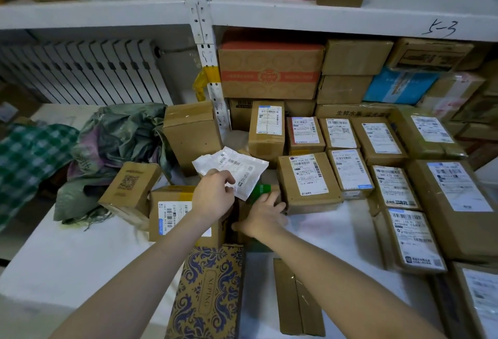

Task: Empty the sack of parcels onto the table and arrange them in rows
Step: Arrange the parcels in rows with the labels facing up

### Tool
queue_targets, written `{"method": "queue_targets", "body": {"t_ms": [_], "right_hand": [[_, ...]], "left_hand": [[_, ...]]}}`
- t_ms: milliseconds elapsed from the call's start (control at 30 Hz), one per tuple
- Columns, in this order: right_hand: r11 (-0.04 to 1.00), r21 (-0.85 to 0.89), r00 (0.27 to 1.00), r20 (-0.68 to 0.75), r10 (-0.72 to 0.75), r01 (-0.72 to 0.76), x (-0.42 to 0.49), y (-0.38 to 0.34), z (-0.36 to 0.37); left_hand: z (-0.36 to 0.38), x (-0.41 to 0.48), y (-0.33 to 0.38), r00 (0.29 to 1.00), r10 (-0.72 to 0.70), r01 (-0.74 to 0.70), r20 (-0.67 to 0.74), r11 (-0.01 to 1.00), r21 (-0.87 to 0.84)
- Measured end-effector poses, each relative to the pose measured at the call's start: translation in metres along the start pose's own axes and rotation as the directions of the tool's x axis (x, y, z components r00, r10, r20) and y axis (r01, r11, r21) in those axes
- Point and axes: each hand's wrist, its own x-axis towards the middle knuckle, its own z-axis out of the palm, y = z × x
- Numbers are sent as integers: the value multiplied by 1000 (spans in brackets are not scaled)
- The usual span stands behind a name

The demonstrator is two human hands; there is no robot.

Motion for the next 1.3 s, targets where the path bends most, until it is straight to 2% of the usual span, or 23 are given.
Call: {"method": "queue_targets", "body": {"t_ms": [100,200,267,367,433,500,533,600,667,700,767,833,867,933,967,1000,1100,1167,1233,1300], "right_hand": [[983,163,995,28,-92,87,3,19,-21],[873,462,977,61,-207,156,6,51,-57],[698,706,975,53,-217,117,1,70,-85],[325,944,961,138,-239,-55,-7,92,-111],[1,980,934,188,-302,-197,-13,104,-113],[-235,940,921,153,-360,-248,-20,112,-107],[-311,913,918,136,-372,-262,-24,113,-103],[-419,863,920,120,-373,-282,-30,115,-94],[-480,829,915,90,-392,-287,-35,116,-88],[-505,813,910,69,-409,-288,-35,118,-85],[-515,799,896,66,-439,-311,-36,126,-85],[-419,835,880,150,-450,-357,-34,135,-91],[-301,880,861,199,-467,-367,-34,142,-95],[7,953,844,271,-463,-302,-30,160,-104],[119,957,843,288,-454,-263,-27,170,-107],[174,954,841,298,-452,-245,-24,181,-109],[175,966,855,249,-455,-188,-19,206,-112],[153,978,892,194,-408,-143,-14,214,-112],[85,989,929,140,-344,-117,-6,218,-115],[57,995,947,100,-304,-86,2,228,-126]], "left_hand": [[0,0,-3,1000,8,-8,5,1000,-21],[-1,7,-4,1000,2,-2,0,991,-132],[-2,13,1,999,-48,51,18,963,-265],[1,18,17,976,-206,216,74,854,-473],[1,18,32,926,-309,372,215,661,-652],[-1,15,43,865,-274,500,420,418,-758],[-3,13,49,836,-188,548,515,333,-768],[-4,4,57,766,9,616,643,273,-739],[0,-5,65,716,126,655,686,218,-724],[0,-9,70,714,155,660,683,176,-730],[3,-13,77,743,152,644,651,104,-758],[4,-13,80,766,128,631,630,36,-775],[4,-12,84,771,106,631,628,5,-776],[7,-11,92,787,32,616,616,-24,-787],[11,-10,96,807,-20,590,590,-11,-808],[17,-9,99,828,-75,557,556,-15,-831],[35,-12,117,850,-183,481,495,-118,-869],[49,-16,128,846,-129,509,517,-89,-856],[57,-24,139,846,-43,529,531,-44,-847],[63,-28,145,862,-40,505,505,-10,-863]]}}
